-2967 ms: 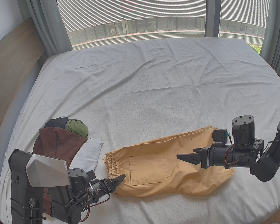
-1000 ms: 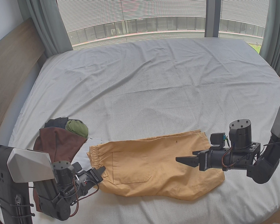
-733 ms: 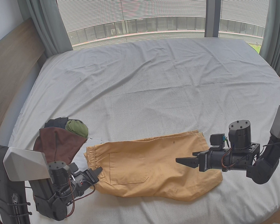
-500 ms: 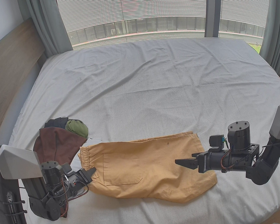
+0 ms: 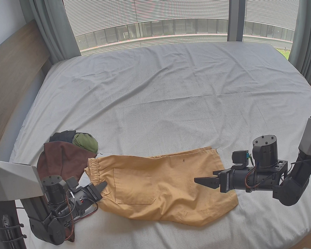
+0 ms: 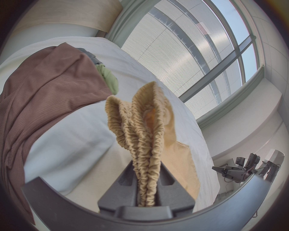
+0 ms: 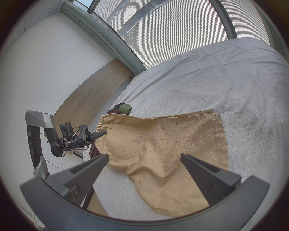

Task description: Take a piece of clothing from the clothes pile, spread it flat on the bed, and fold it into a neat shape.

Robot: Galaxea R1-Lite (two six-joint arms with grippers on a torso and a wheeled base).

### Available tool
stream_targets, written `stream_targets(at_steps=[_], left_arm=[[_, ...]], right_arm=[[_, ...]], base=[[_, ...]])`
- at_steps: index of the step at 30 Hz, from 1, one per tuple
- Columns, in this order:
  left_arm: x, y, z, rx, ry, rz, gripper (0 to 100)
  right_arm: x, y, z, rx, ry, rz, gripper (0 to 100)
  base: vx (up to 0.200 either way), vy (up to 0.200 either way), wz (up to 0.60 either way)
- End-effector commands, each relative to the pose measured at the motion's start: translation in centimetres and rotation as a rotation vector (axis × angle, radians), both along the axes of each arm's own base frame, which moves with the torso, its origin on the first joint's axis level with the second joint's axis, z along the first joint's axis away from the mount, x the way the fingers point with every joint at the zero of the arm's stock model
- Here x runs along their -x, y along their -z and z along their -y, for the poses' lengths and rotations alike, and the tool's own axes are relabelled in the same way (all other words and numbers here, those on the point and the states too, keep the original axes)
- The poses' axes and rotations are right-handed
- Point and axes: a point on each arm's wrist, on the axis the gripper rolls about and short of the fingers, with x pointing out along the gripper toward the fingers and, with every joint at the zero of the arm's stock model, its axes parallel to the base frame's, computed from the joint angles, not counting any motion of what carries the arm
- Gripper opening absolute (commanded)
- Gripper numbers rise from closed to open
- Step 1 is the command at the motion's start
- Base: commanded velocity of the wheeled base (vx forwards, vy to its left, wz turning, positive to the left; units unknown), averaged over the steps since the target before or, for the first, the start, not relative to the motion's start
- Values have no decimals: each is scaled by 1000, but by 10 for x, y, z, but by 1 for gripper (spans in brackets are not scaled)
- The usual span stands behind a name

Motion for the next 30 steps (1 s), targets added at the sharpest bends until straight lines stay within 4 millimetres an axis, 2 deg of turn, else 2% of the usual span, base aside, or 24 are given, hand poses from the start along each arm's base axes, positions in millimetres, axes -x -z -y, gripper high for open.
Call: stream_targets(at_steps=[1,19,30], left_arm=[[3,-15,15,12,46,48,0],[1,-30,74,54,180,129,0],[-1,-34,100,77,233,164,0]], right_arm=[[-1,-1,1,1,3,4,100],[-1,-11,8,-4,20,40,100],[-4,-21,18,-17,50,69,100]], base=[[0,0,0],[0,0,0],[0,0,0]])
